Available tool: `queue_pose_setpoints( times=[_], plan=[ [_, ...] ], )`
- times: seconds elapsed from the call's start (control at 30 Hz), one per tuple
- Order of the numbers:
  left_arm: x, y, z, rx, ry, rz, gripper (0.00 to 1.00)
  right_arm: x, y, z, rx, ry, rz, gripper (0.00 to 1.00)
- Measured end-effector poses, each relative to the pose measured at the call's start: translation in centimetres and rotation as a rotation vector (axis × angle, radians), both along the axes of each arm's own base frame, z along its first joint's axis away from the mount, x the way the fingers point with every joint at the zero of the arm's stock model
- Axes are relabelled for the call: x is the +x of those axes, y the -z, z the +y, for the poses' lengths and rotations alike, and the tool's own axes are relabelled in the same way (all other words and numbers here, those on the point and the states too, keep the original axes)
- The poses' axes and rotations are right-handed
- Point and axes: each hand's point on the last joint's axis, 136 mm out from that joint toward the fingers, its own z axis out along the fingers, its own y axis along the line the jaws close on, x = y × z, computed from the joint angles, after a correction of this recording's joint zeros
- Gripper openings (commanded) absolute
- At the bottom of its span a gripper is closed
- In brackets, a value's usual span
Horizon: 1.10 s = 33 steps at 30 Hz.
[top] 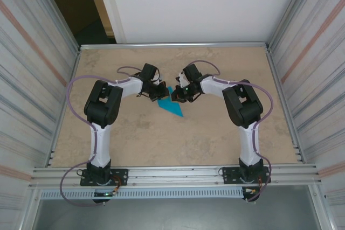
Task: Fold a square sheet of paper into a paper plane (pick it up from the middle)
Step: Fourth fold the wing at the center of the table.
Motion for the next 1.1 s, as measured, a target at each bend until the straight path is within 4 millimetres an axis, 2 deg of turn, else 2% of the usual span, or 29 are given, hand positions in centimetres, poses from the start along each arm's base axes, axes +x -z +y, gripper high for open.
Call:
queue_pose_setpoints(
  times=[0.17, 0.3, 0.53, 0.8, 1.1],
  plan=[
    [0.0, 0.0, 0.0, 0.001, -0.004, 0.006, 0.06, -0.3, 1.0, 0.5, -0.014, -0.012, 0.023, 0.07],
    [0.0, 0.1, 0.0, 0.005, -0.006, 0.017, 0.06, -0.7, 1.9, 0.2, -0.041, -0.008, 0.046, 0.07],
    [0.1, 0.2, 0.1, 0.020, -0.012, 0.040, 0.06, -1.1, 2.2, -0.2, -0.041, -0.019, 0.021, 0.06],
    [0.1, 0.2, 0.1, 0.025, -0.013, 0.048, 0.06, -3.1, 2.3, -2.0, -0.048, -0.023, 0.015, 0.06],
    [0.1, 0.2, 0.1, 0.025, -0.012, 0.049, 0.06, -6.7, 2.5, -4.9, -0.065, -0.011, 0.039, 0.06]
  ],
)
